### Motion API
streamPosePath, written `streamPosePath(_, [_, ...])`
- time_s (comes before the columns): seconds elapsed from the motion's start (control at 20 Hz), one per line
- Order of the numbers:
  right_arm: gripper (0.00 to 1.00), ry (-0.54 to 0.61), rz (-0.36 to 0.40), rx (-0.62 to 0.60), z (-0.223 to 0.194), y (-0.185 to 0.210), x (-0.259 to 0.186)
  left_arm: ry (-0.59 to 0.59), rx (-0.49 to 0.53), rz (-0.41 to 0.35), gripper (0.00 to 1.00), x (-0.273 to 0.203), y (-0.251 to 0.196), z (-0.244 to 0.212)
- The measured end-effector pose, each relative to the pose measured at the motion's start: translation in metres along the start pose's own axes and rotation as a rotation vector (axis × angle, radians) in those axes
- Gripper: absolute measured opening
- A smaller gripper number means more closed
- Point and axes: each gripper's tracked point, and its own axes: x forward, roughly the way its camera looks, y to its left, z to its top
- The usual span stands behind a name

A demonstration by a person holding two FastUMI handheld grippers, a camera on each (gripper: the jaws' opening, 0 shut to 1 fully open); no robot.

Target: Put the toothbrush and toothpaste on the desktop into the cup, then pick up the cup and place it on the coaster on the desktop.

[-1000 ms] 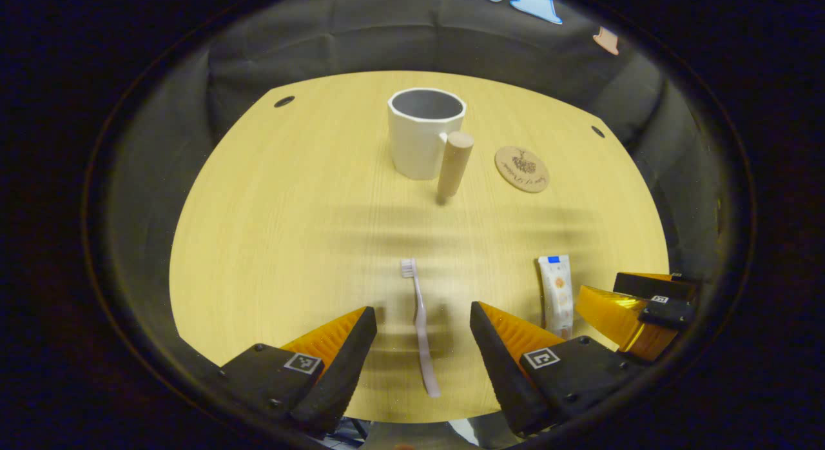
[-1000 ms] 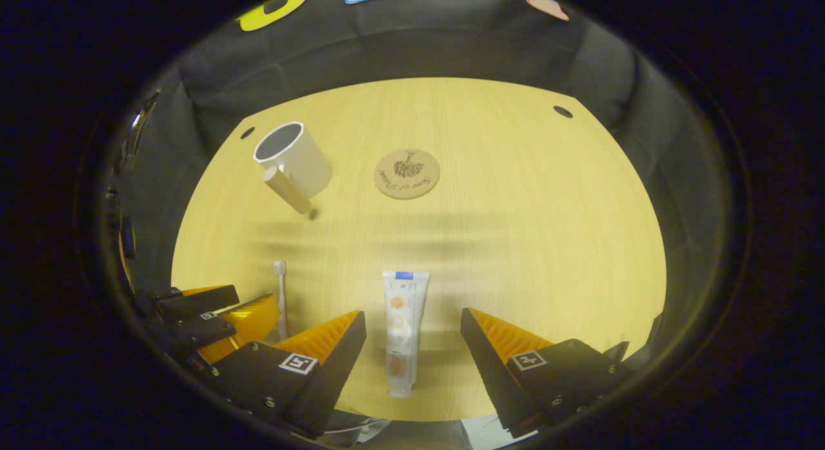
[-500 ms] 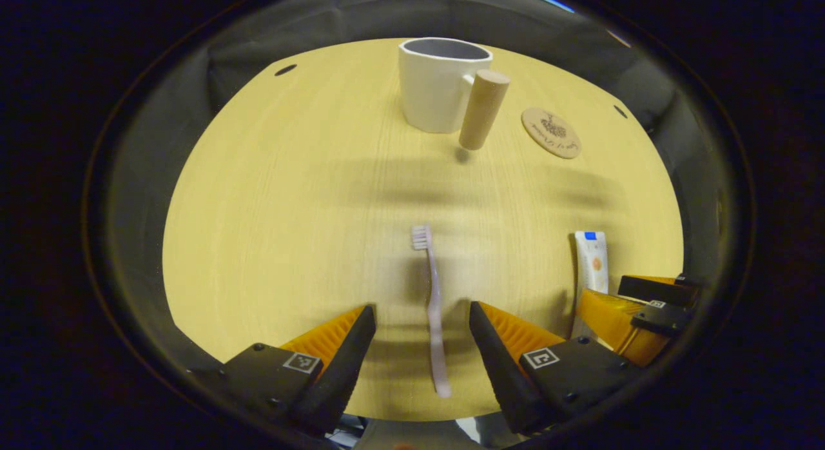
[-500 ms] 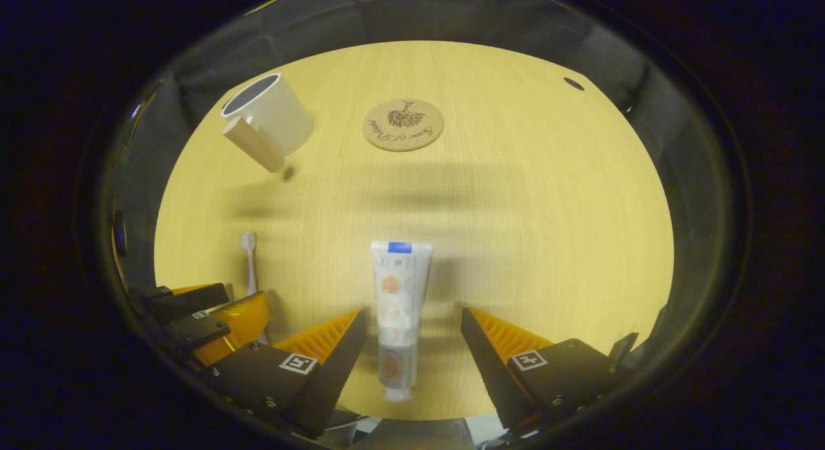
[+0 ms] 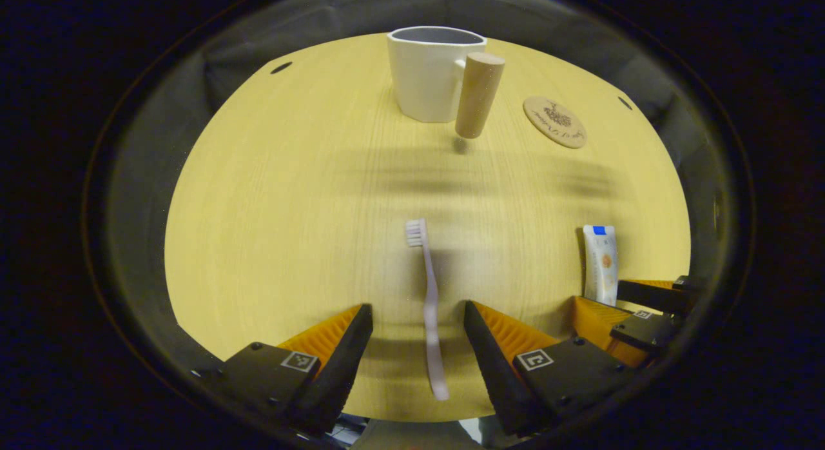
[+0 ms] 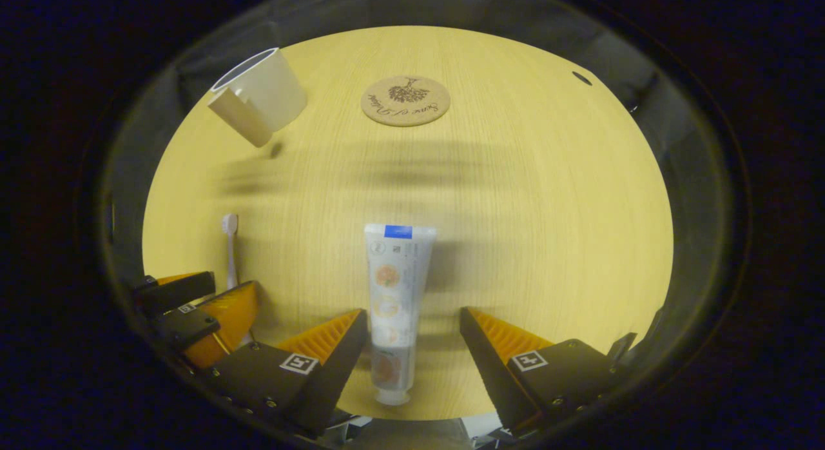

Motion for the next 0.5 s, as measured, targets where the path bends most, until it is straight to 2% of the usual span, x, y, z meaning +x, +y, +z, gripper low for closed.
streamPosePath(0.1, [0.92, 0.009, -0.004, 0.008, 0.0005, -0.0004, -0.0002, 0.008, -0.004, 0.001, 0.96, 0.0006, -0.0005, -0.0001])
streamPosePath(0.15, [0.85, 0.020, -0.005, 0.013, -0.0007, 0.0003, -0.0012, 0.012, -0.006, 0.001, 0.96, -0.0005, -0.0004, -0.0005])
streamPosePath(0.2, [0.85, 0.023, -0.008, 0.022, 0.0001, 0.0002, 0.0003, 0.017, -0.007, -0.001, 0.95, 0.0003, -0.0020, -0.0005])
streamPosePath(0.25, [0.74, 0.032, -0.008, 0.028, 0.0011, -0.0002, -0.0014, 0.023, -0.004, 0.000, 0.93, 0.0002, -0.0032, -0.0011])
streamPosePath(0.3, [0.68, 0.033, -0.011, 0.033, 0.0027, -0.0012, -0.0021, 0.028, -0.001, -0.002, 0.85, -0.0004, -0.0048, 0.0001])
streamPosePath(0.35, [0.54, 0.046, -0.009, 0.037, 0.0006, -0.0014, 0.0022, 0.036, 0.004, -0.005, 0.75, 0.0015, -0.0063, 0.0006])
streamPosePath(0.4, [0.48, 0.060, -0.005, 0.040, 0.0005, -0.0008, 0.0006, 0.042, 0.006, -0.004, 0.66, 0.0017, -0.0069, -0.0001])
streamPosePath(0.45, [0.51, 0.068, -0.012, 0.040, 0.0013, -0.0032, 0.0005, 0.049, 0.004, -0.005, 0.58, 0.0021, -0.0078, 0.0004])
streamPosePath(0.5, [0.51, 0.073, -0.003, 0.051, 0.0018, -0.0027, -0.0001, 0.057, -0.002, -0.007, 0.65, 0.0016, -0.0086, 0.0000])
